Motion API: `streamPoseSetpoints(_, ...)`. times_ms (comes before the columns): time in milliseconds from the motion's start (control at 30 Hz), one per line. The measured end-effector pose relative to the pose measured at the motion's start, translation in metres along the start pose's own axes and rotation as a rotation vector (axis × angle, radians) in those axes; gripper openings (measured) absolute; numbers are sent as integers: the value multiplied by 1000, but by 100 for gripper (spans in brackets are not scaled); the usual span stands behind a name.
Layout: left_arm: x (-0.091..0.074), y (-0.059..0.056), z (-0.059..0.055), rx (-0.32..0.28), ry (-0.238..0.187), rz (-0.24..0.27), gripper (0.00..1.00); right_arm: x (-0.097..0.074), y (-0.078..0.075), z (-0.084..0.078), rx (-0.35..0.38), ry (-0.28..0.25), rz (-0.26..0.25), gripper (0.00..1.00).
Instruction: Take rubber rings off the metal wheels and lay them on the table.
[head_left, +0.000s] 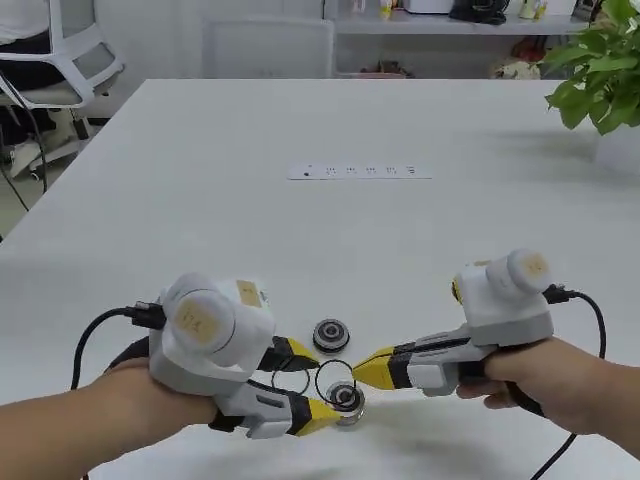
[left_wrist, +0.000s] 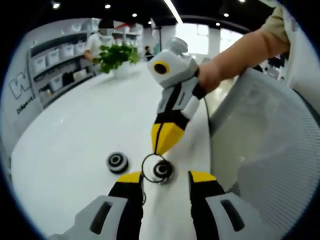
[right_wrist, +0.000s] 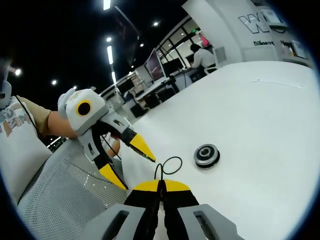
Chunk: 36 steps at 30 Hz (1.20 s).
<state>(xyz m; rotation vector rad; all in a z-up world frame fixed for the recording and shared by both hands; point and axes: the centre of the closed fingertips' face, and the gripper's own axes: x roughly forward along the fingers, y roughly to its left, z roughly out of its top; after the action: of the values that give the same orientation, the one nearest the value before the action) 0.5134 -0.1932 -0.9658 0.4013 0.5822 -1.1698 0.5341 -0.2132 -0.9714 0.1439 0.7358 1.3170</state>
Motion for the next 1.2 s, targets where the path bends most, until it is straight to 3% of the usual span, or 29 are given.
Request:
streamPoseSetpoints(500, -38, 21, -18, -76, -17, 84, 48, 22, 5, 23, -41, 11, 18, 0)
streamPoseSetpoints(800, -51, 28, -26, -118, -27, 125, 51, 42, 0, 21, -42, 27, 7, 0)
streamPoseSetpoints(1200, -56, 29, -31, -133, -25, 142, 53, 58, -9, 10, -21, 60, -24, 0)
